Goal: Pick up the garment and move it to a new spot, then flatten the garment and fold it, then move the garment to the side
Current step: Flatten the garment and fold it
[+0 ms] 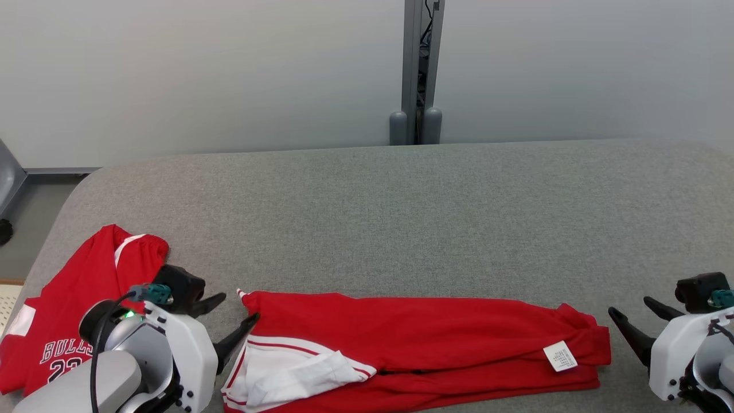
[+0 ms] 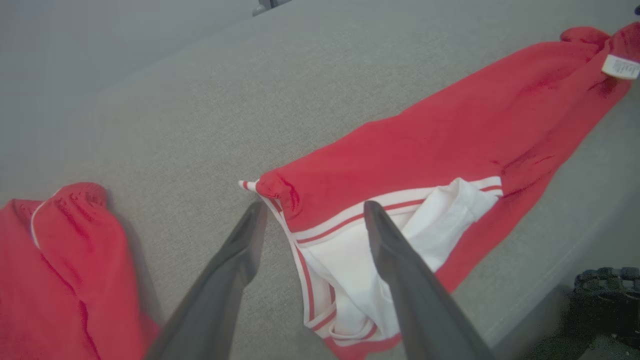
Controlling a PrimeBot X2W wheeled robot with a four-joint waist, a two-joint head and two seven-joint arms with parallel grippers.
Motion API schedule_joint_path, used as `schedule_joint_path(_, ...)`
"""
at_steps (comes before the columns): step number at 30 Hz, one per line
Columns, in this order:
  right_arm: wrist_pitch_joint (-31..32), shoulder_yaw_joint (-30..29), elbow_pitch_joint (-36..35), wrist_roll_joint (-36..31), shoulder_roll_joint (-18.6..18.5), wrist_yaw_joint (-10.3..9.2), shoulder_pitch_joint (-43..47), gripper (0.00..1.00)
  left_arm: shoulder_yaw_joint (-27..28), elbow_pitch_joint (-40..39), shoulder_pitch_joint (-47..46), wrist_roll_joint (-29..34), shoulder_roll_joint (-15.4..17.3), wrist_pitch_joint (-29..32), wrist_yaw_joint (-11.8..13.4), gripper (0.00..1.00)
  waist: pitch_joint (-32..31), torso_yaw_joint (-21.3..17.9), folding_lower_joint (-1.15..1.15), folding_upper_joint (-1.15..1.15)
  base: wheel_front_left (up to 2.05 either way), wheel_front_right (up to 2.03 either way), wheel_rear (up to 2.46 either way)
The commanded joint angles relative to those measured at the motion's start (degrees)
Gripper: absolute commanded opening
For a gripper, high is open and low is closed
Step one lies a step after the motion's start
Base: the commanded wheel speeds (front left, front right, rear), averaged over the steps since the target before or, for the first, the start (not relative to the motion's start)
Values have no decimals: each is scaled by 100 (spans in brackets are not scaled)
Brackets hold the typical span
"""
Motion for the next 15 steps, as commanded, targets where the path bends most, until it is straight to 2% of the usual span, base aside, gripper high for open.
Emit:
schedule_joint_path(1,-122,-95,11,70,24,-1,1,100,118,72,8,18,-60,-232,138,100,-23,-9,0,0,0,0,0)
schedule_joint_path(6,-331,-608,34,50,107,-1,89,100,483,327,174,11,-382,-1143,539,100,-87,-39,0,0,0,0,0)
schedule_joint_path(10,-329,-1727,-217,-288,150,-1,249,100,805,618,287,115,-620,-1892,878,100,-106,-81,0,0,0,0,0)
schedule_joint_path(11,-330,-2066,-318,-427,171,-1,342,100,892,675,313,165,-685,-1993,954,100,-107,-88,0,0,0,0,0)
schedule_joint_path(12,-330,-2066,-318,-427,171,-1,342,100,892,675,313,165,-685,-1993,954,100,-107,-88,0,0,0,0,0)
schedule_joint_path(15,-324,-3144,-674,-911,305,-1,680,100,1347,769,427,344,-912,-2124,1203,100,-99,-102,0,0,0,0,0)
